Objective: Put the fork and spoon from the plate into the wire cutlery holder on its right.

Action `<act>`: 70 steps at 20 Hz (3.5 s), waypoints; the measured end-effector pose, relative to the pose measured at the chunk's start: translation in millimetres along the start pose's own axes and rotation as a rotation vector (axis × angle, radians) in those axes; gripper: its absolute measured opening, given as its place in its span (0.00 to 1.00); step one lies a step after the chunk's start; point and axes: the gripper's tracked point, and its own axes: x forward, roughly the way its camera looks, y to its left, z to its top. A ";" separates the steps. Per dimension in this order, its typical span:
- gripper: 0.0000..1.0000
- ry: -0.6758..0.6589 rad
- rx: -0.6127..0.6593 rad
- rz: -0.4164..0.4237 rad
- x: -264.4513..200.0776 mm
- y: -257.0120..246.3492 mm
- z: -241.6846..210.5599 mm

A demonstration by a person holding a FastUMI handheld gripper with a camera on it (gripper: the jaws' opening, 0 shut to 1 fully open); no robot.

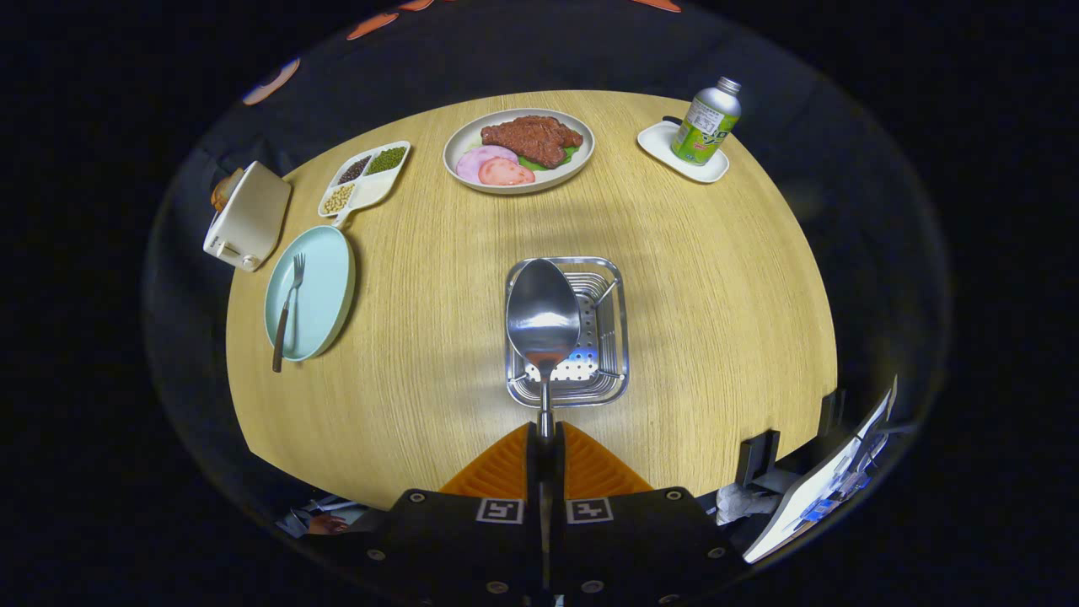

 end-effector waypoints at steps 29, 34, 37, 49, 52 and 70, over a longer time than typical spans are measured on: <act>0.35 -0.692 -0.070 0.223 -97.8 28.6 154.2; 0.68 -1.017 -0.127 0.285 -167.0 67.0 187.4; 0.81 -1.175 -0.191 0.269 -204.6 94.1 193.3; 0.97 -1.308 -0.220 0.322 -245.2 266.0 184.5; 0.97 -1.203 -0.252 0.348 -214.7 312.5 181.1; 0.83 -0.090 -0.310 0.155 68.6 369.9 84.6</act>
